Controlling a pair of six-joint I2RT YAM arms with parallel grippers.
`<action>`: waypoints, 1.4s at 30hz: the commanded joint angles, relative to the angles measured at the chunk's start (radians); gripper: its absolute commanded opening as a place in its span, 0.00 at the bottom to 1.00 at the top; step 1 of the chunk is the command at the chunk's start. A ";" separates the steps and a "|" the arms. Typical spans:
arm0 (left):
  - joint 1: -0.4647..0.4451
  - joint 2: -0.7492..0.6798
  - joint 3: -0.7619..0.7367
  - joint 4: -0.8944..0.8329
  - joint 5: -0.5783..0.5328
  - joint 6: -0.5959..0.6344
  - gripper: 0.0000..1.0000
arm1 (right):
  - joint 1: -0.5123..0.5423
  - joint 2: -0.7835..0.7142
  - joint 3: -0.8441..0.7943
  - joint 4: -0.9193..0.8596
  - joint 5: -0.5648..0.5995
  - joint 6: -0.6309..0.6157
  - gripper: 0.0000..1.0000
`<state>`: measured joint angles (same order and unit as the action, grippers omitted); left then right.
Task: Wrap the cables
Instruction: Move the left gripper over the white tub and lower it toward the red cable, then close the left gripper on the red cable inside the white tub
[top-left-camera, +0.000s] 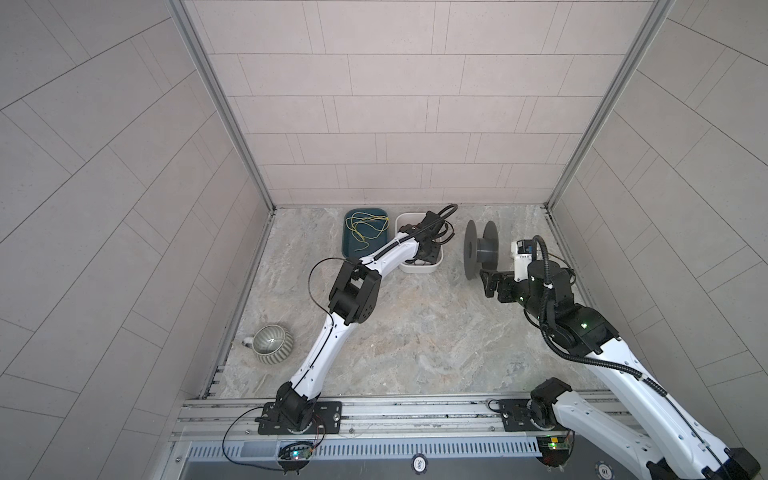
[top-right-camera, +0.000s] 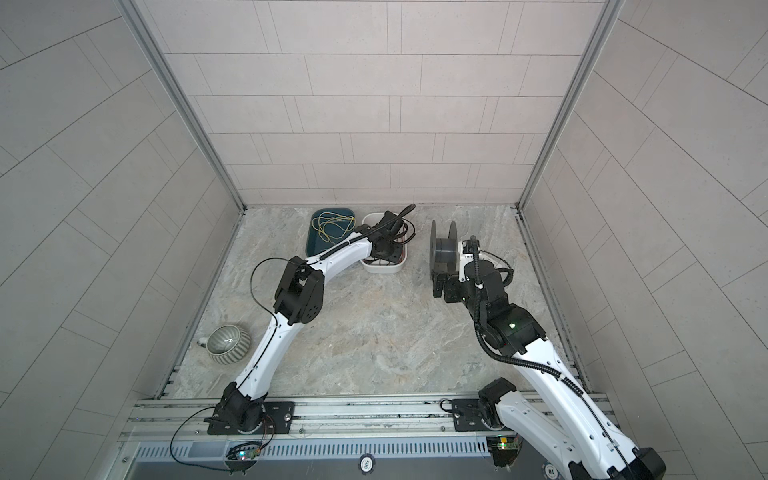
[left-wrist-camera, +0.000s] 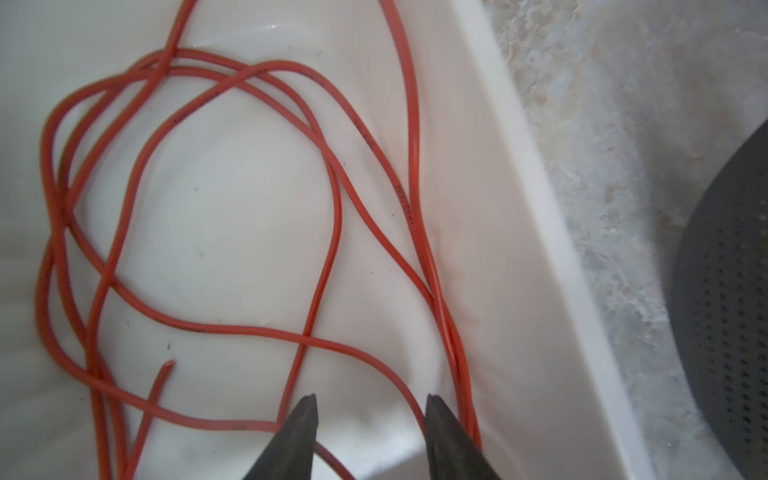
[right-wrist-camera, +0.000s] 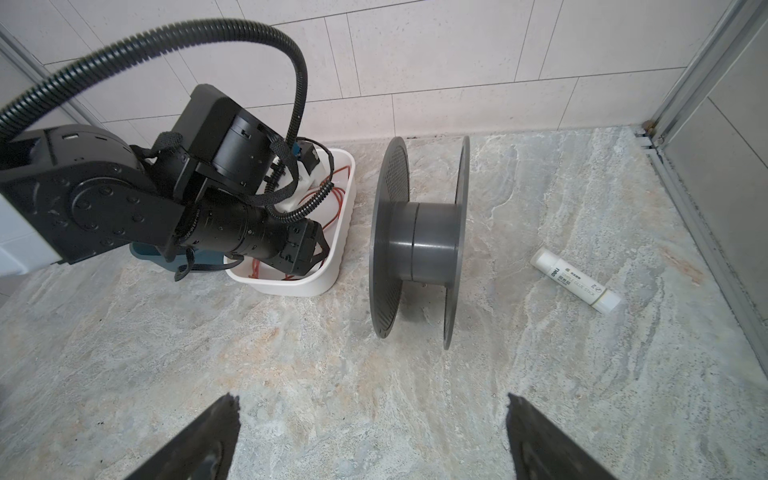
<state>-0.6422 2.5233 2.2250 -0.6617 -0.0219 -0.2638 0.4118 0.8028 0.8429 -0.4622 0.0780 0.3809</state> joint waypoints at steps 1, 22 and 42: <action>-0.005 0.026 0.033 -0.045 -0.024 0.018 0.44 | 0.004 -0.013 -0.013 -0.017 0.019 -0.008 0.99; 0.038 -0.066 0.065 -0.042 -0.029 0.067 0.00 | 0.004 -0.043 -0.018 -0.036 0.024 -0.008 0.98; 0.036 -0.032 0.064 -0.033 0.131 0.068 0.74 | 0.004 -0.050 -0.021 -0.039 0.010 -0.003 0.97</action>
<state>-0.6033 2.4630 2.2627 -0.6941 0.0700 -0.1932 0.4118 0.7700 0.8295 -0.4835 0.0868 0.3775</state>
